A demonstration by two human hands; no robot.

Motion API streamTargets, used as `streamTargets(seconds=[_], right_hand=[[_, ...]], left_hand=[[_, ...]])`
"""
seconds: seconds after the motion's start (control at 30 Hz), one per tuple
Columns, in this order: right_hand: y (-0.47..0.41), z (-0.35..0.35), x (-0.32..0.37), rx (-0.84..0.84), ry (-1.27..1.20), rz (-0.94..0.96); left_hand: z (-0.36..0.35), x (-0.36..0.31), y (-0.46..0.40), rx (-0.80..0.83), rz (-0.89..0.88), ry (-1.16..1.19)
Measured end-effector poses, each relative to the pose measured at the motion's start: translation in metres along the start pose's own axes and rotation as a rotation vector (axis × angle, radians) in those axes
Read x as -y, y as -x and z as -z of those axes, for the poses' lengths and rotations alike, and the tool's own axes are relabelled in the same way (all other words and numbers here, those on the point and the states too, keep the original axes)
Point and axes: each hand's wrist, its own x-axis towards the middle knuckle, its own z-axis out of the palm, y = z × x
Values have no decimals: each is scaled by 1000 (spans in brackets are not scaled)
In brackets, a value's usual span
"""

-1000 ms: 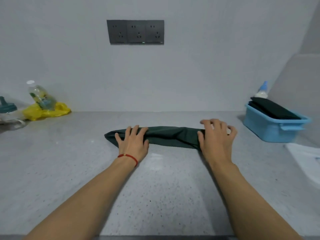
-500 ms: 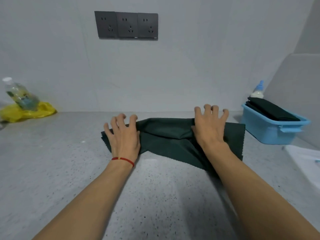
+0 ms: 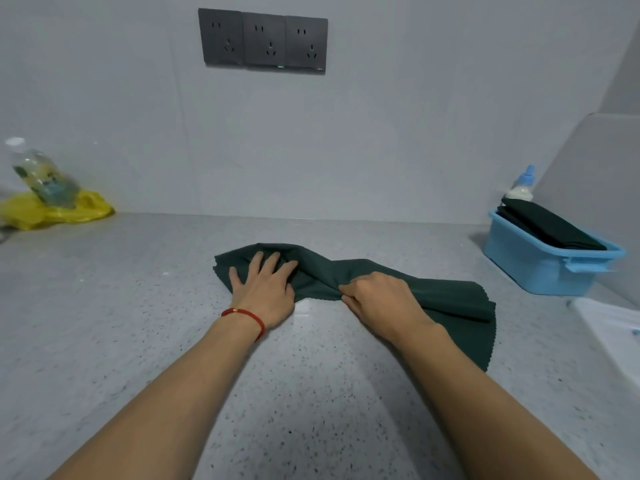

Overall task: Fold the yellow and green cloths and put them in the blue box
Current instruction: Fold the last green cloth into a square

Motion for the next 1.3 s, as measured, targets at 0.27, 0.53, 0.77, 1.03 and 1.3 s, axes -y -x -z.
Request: streamTargets(seconds=[0.27, 0.53, 0.77, 1.03, 1.3], right_hand=[[3, 37, -26, -27, -458, -113], [-16, 70, -63, -49, -182, -406], [-19, 56, -64, 26, -375, -325], [17, 75, -32, -37, -370, 83], [92, 93, 19, 334, -514, 267]], left_hand=[[14, 13, 18, -60, -127, 123], [27, 17, 27, -125, -169, 86], [24, 2, 26, -290, -216, 106], [29, -26, 33, -472, -261, 102], [80, -32, 66, -227, -232, 293]])
